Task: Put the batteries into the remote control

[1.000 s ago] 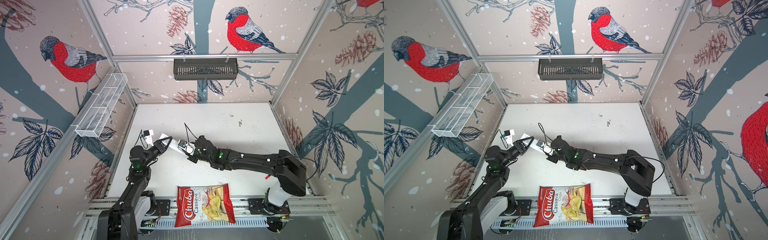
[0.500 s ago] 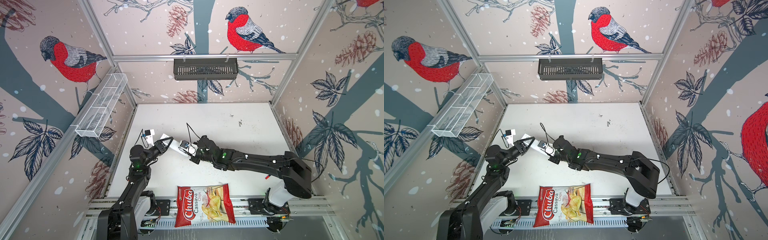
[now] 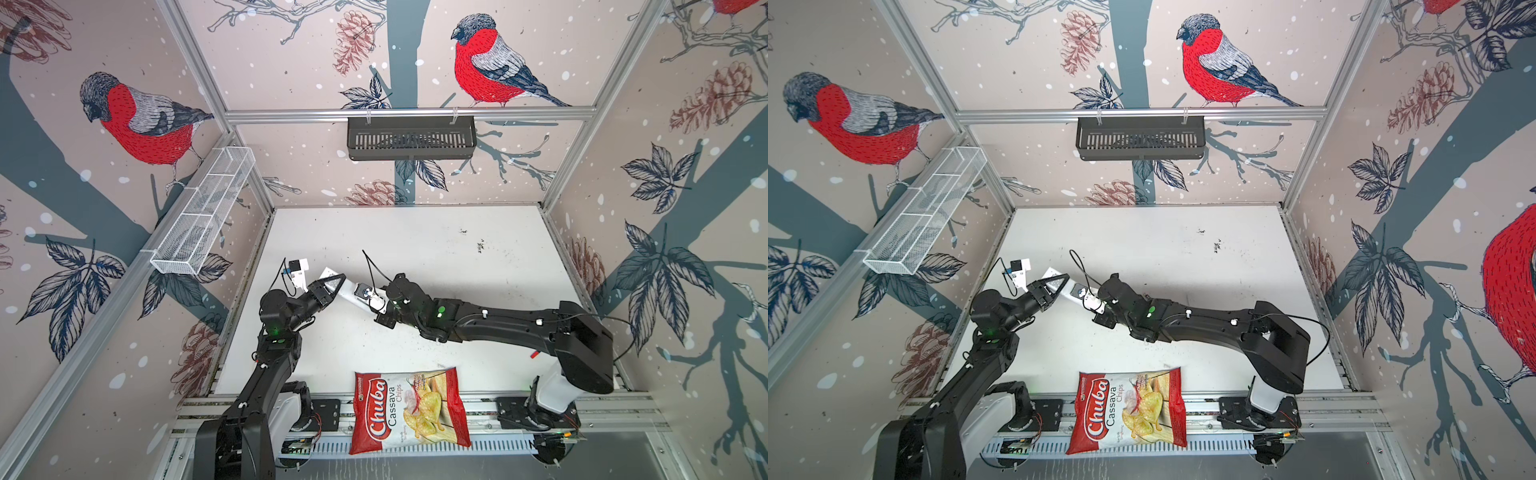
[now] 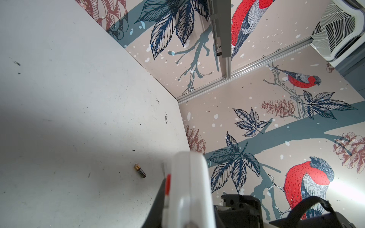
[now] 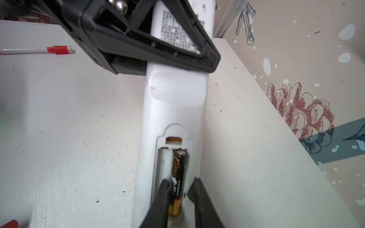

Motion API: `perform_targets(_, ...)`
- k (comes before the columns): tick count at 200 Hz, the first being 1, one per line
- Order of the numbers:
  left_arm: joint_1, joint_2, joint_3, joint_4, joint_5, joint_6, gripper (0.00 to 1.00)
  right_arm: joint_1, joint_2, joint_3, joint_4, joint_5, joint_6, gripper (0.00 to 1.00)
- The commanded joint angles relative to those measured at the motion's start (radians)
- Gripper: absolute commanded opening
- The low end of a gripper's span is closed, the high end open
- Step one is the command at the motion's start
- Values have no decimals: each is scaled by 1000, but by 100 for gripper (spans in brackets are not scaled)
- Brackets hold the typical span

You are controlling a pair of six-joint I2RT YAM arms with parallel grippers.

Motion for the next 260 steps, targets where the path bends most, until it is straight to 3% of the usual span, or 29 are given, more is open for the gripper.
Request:
perform_targets(1, -5, -6, 9, 82, 194, -64, 0, 15, 32, 14, -49, 136, -4, 23)
perform_targets(24, -5, -6, 9, 81, 194, -64, 0, 32, 53, 24, -53, 183, -1, 20)
perform_targets(93, -5, -25, 34, -52, 165, 23, 0, 41, 22, 5, -47, 166, 6, 12)
perform_targets(220, -4, -46, 36, -105, 133, 62, 0, -36, -102, -69, -24, -76, 44, 7)
perform_targets(260, -4, -50, 36, -112, 128, 70, 0, -39, -120, -72, -40, -123, 57, 13)
